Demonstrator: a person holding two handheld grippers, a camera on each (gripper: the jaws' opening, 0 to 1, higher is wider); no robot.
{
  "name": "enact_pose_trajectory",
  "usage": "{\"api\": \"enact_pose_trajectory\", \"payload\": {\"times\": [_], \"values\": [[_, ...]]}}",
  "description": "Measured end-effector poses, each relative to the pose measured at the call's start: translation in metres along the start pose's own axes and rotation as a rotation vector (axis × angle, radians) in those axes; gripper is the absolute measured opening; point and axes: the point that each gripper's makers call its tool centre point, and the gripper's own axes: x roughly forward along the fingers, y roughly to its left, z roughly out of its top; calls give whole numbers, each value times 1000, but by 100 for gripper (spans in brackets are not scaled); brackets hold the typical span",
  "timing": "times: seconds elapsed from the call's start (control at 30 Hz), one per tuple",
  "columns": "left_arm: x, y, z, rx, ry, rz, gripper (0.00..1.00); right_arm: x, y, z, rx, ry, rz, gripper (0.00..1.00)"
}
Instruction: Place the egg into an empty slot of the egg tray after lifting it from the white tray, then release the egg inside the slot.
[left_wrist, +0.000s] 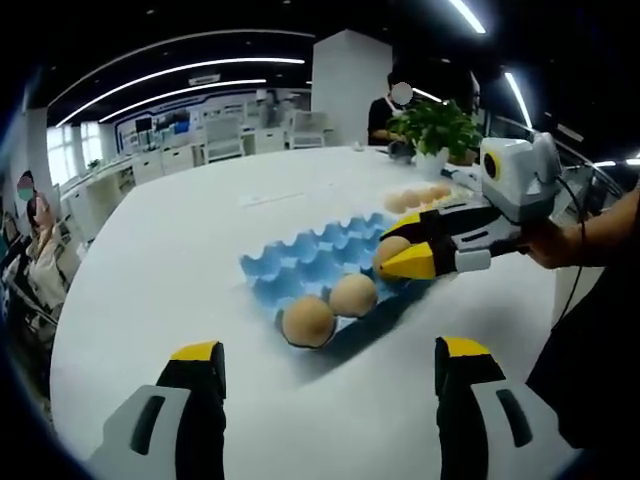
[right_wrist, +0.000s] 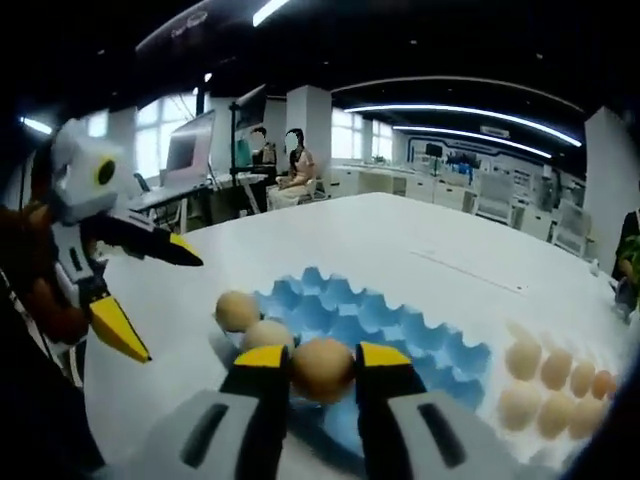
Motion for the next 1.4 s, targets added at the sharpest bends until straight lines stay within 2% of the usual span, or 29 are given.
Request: {"api": "enact_pose_trajectory", "payload": {"times": [0.5,0.6,0.87,0.93,1.13,1.4], "values": [[1,0,-2,-3,7,-4,86,9,3,-14,-6,30,15,26],[1,0,-3,-4,11,-4,86,9,4,-14,-29,25,17,26],[1,1,-2,-7,9,-3,86,9,4,-13,-26,15,24,26],[1,0,-2,-4,10,-4,86,8,4,-14,-45,12,25,27],[2,-2,-1,-1,9,-9,86,2,4,-16,-32,5,23,29],[2,-3,-1,1,10,-11,86,-15,0,-16,30,-18,10,27]]}}
